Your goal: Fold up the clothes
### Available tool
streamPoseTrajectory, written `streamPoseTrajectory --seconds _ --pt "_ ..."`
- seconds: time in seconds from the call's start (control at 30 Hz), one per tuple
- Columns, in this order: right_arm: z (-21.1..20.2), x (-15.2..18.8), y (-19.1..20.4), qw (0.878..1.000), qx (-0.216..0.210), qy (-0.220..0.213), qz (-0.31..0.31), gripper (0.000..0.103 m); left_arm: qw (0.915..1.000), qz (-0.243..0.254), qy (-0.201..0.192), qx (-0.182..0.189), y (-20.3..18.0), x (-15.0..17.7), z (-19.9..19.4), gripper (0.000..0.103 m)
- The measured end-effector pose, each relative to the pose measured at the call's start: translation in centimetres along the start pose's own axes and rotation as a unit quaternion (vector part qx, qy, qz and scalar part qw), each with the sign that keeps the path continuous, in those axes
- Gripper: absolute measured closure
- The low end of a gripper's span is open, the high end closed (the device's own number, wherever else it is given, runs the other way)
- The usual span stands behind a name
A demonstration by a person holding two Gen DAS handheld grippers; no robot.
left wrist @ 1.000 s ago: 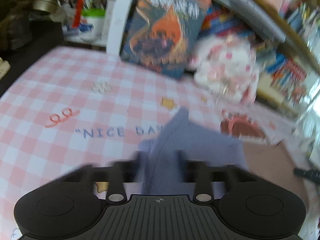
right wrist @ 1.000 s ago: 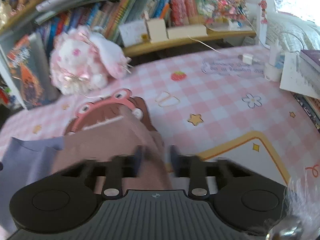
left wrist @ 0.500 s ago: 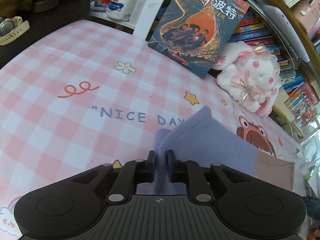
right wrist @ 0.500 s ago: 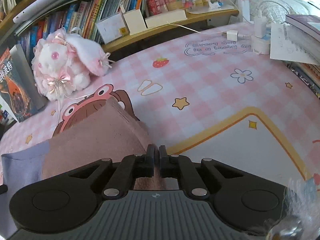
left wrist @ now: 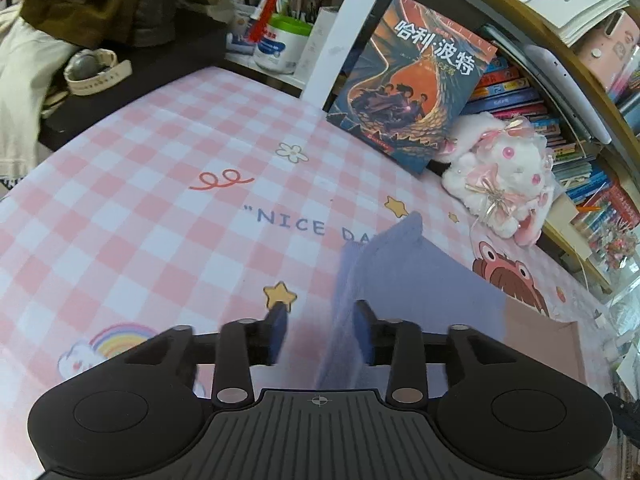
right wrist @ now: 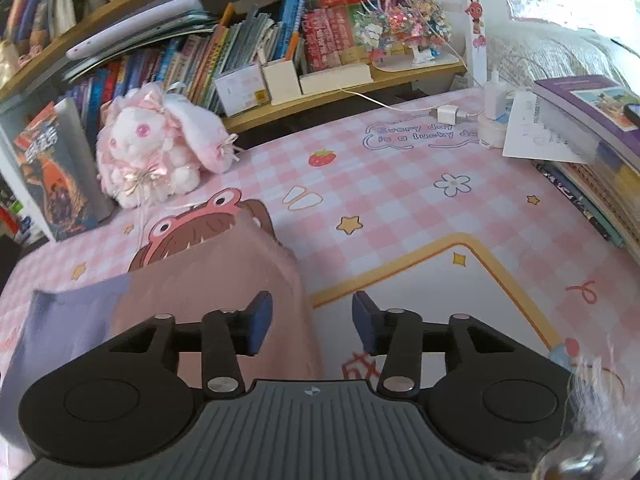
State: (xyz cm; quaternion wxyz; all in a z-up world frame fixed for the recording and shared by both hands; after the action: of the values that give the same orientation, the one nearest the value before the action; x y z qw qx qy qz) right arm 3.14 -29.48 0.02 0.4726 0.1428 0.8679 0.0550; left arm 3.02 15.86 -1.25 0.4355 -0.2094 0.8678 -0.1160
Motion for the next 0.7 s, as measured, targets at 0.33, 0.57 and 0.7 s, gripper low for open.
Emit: streamPoseTrajectory --seconds 0.33,0.57,0.7 --pt "-3.3 2.7 1.1 0.998 -0.022 0.024 -0.054 0.038 0.9995 0.007 -0.005 -0.03 -2.3 3.1 -3.4 0.042" --pt "-5.7 5.1 1.2 0.992 -0.028 0.044 -0.112 0.021 0.9986 0.032 0.031 -0.028 -4.8 6.6 -5.5 0.04" --pt "-6.8 6.0 0.1 0.991 -0.027 0.052 -0.121 0.016 0.9975 0.056 0.035 -0.027 -6.0 8.2 -7.0 0.029"
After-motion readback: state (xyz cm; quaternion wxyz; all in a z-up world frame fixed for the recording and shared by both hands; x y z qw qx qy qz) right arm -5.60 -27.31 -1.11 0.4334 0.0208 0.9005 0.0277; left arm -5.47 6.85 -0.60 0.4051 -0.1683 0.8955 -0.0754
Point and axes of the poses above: each gripper's, at about its wrist camera, not at the fingertips, and z roughly the way its jaws point, y to its left, x to its underside, the point moved 1 cm from there along z, roughly the way its jaws point, and after that the axes turned 10 degrees about -y, right-handed, at the moved point
